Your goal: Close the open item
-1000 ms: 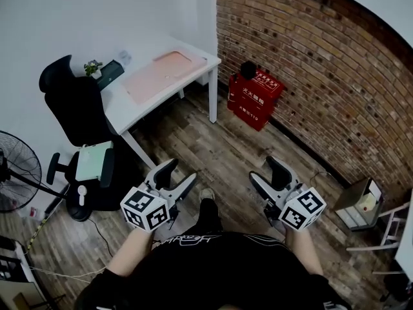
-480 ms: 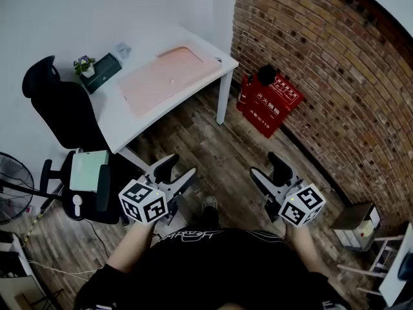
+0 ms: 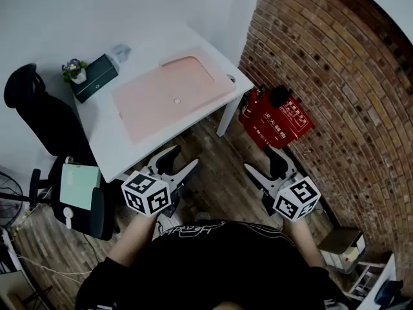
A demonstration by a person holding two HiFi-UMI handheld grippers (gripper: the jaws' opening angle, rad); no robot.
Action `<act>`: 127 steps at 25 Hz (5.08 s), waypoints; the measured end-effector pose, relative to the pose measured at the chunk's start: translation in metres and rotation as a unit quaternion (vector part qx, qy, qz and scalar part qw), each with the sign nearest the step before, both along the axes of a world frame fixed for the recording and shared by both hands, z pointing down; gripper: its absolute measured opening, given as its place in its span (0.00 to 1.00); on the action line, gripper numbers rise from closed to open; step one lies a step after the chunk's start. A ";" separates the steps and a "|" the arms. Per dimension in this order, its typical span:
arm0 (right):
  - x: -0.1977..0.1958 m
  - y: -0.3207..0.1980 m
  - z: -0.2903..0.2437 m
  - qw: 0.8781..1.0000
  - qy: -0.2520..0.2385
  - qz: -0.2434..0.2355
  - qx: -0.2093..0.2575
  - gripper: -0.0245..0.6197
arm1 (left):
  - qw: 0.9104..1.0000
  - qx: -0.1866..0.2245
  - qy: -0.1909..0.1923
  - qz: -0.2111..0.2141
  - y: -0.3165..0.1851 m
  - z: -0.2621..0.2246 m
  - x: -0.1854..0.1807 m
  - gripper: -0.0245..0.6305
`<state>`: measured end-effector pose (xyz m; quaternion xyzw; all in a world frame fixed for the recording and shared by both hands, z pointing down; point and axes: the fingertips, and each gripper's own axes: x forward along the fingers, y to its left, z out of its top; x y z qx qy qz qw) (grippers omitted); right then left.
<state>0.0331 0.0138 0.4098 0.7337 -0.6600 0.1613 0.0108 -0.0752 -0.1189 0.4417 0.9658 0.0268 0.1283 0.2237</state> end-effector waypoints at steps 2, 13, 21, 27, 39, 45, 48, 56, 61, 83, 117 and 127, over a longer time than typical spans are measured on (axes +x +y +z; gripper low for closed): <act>0.014 -0.015 0.003 1.000 0.001 0.000 -0.002 0.55 | 1.000 -0.002 -0.005 -0.008 -0.014 0.005 0.008 0.49; 0.069 -0.107 0.028 0.998 -0.014 -0.056 -0.008 0.58 | 0.996 0.004 -0.036 -0.083 -0.082 0.025 0.030 0.49; 0.141 -0.200 0.042 0.992 -0.008 -0.125 -0.029 0.58 | 0.979 -0.007 -0.060 -0.193 -0.140 0.031 0.057 0.49; 0.184 -0.266 0.073 0.982 0.001 -0.175 -0.073 0.60 | 0.956 -0.012 -0.077 -0.281 -0.177 0.030 0.065 0.49; 0.247 -0.335 0.166 0.964 0.057 -0.186 -0.179 0.59 | 0.915 -0.030 -0.067 -0.397 -0.200 0.044 0.077 0.49; 0.256 -0.333 0.196 0.961 0.066 -0.165 -0.212 0.60 | 0.909 -0.040 -0.078 -0.407 -0.192 0.053 0.066 0.49; 0.258 -0.331 0.201 0.963 0.063 -0.153 -0.213 0.59 | 0.906 -0.061 -0.073 -0.412 -0.186 0.057 0.057 0.49; 0.254 -0.324 0.204 0.965 0.062 -0.129 -0.220 0.55 | 0.897 -0.079 -0.094 -0.424 -0.161 0.073 0.021 0.49; 0.252 -0.318 0.205 0.965 0.067 -0.126 -0.219 0.55 | 0.892 -0.079 -0.105 -0.432 -0.148 0.086 0.000 0.49; 0.217 -0.267 0.205 0.964 0.088 -0.151 -0.199 0.55 | 0.845 -0.118 -0.166 -0.495 -0.122 0.166 -0.112 0.49; 0.212 -0.261 0.206 0.964 0.086 -0.156 -0.195 0.54 | 0.823 -0.143 -0.140 -0.531 -0.144 0.175 -0.141 0.34; 0.206 -0.264 0.207 0.960 0.067 -0.170 -0.214 0.55 | 0.805 -0.085 -0.115 -0.576 -0.138 0.110 -0.132 0.26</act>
